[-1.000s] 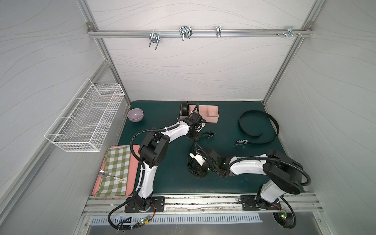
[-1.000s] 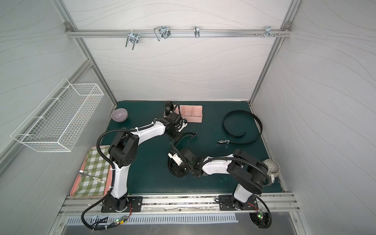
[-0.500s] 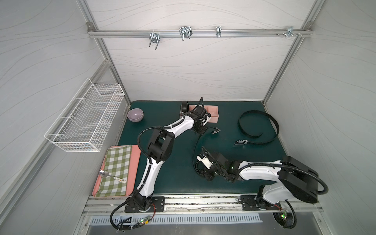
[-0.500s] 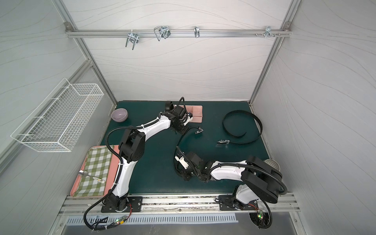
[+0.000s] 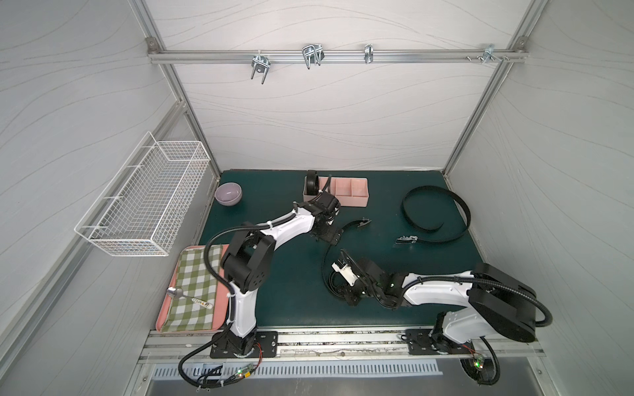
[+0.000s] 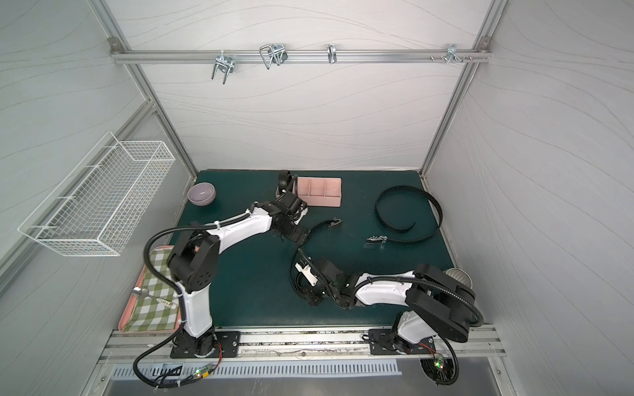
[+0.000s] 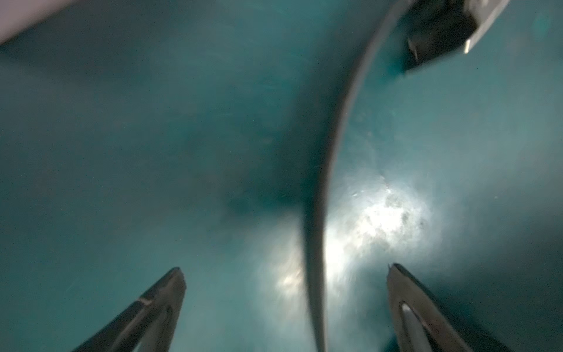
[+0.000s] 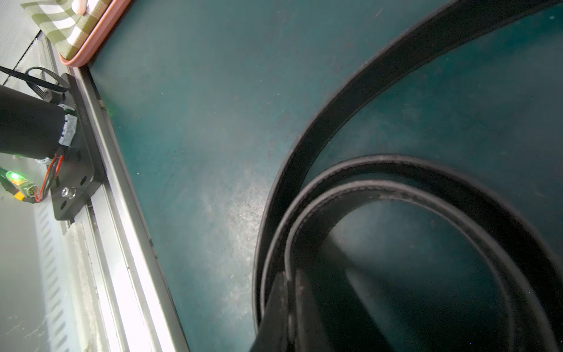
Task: Place the belts into the storage roll
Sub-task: Roll the belt at the center of the board.
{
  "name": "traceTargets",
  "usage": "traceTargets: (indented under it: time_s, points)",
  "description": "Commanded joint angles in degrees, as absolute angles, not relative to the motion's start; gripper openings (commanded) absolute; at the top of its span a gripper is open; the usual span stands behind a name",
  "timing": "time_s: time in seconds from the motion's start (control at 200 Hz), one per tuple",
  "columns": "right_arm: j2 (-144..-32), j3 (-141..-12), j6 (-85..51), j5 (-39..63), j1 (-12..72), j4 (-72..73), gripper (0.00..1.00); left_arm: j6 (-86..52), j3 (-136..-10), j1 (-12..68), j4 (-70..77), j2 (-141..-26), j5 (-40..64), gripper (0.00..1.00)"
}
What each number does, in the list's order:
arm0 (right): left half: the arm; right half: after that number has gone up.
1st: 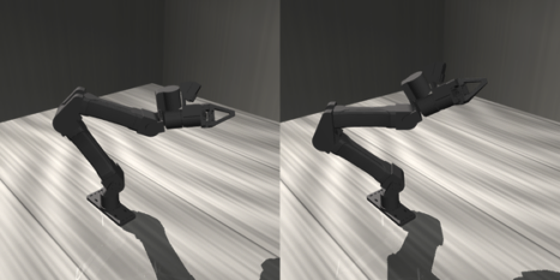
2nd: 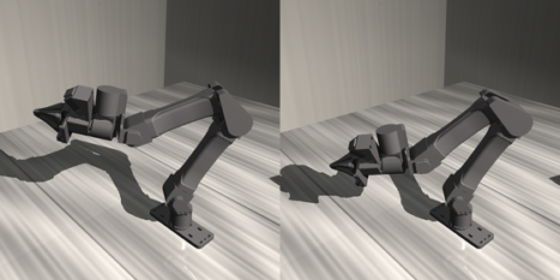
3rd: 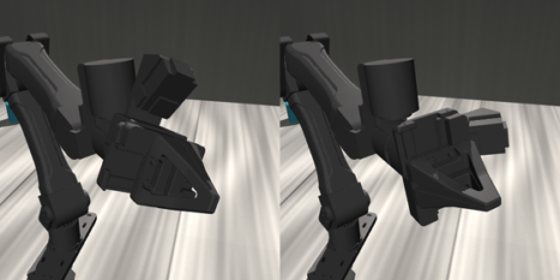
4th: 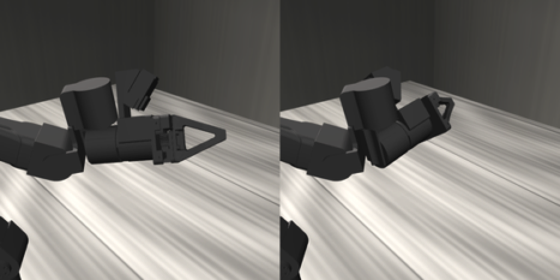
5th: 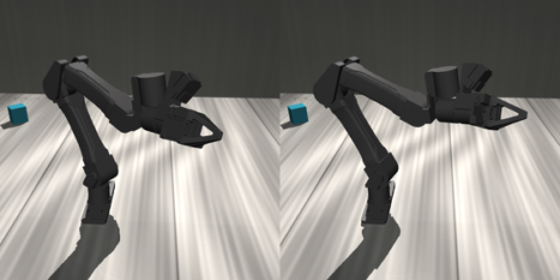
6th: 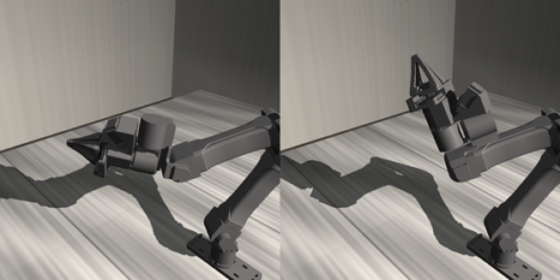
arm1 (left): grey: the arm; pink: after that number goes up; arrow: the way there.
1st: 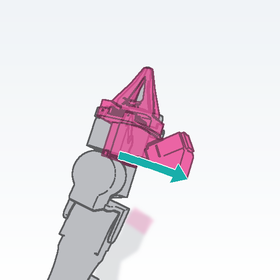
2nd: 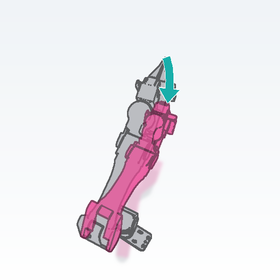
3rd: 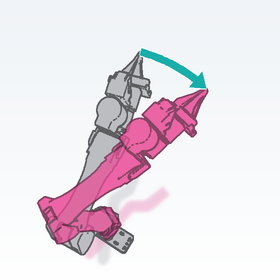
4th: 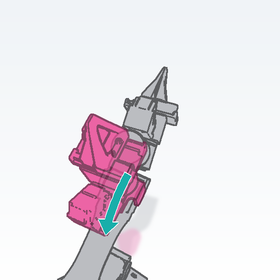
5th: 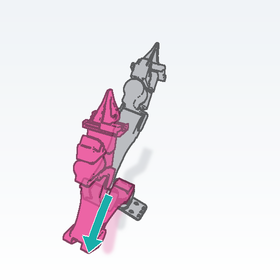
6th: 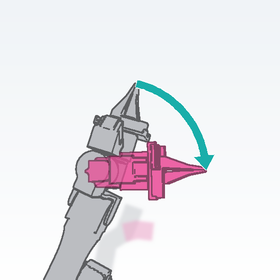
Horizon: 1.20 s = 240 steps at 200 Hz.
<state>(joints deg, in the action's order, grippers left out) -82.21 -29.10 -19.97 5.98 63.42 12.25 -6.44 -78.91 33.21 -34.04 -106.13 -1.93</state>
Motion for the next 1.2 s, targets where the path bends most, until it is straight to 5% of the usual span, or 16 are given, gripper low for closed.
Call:
traceTargets:
  time_s: [0.0, 0.31, 0.775, 0.915, 1.035, 1.09, 1.195]
  points:
    - [-81.39, -27.07, -20.81, 5.88, 64.33, 6.94, 0.0, -15.96, -71.99, 32.2, -33.49, -98.58, -5.77, 0.98]
    - [-81.03, -27.11, -20.71, 5.42, 64.33, 6.95, 0.0, -29.41, -50.03, 34.73, -26.64, -85.6, 7.85, 0.93]
    - [-82.05, -26.8, -21.03, 5.27, 64.33, 7.68, 0.0, -37.55, -45.05, 36.58, -18.64, -85.27, 8.51, 0.84]
    - [-82.26, -26.77, -21.08, 5.19, 64.24, 7.82, 0.0, -36.78, -45.93, 38.25, -18.83, -88.75, 8.98, 0.66]
    - [-81.92, -26.63, -21.18, 4.93, 64.27, 7.8, 0.0, -37.73, -44.65, 39.94, -17.37, -90.0, 7.27, 0.4]
    - [-81.74, -26.53, -21.11, 4.91, 64.27, 7.81, 0.0, -37.81, -43.91, 39.99, -16.88, -89.83, 6.18, 0.2]
    - [-81.43, -26.66, -20.44, 5.18, 64.4, 7.14, 0.0, -33.98, -45.52, 39.79, -19.5, -89.73, 3.17, 0.1]
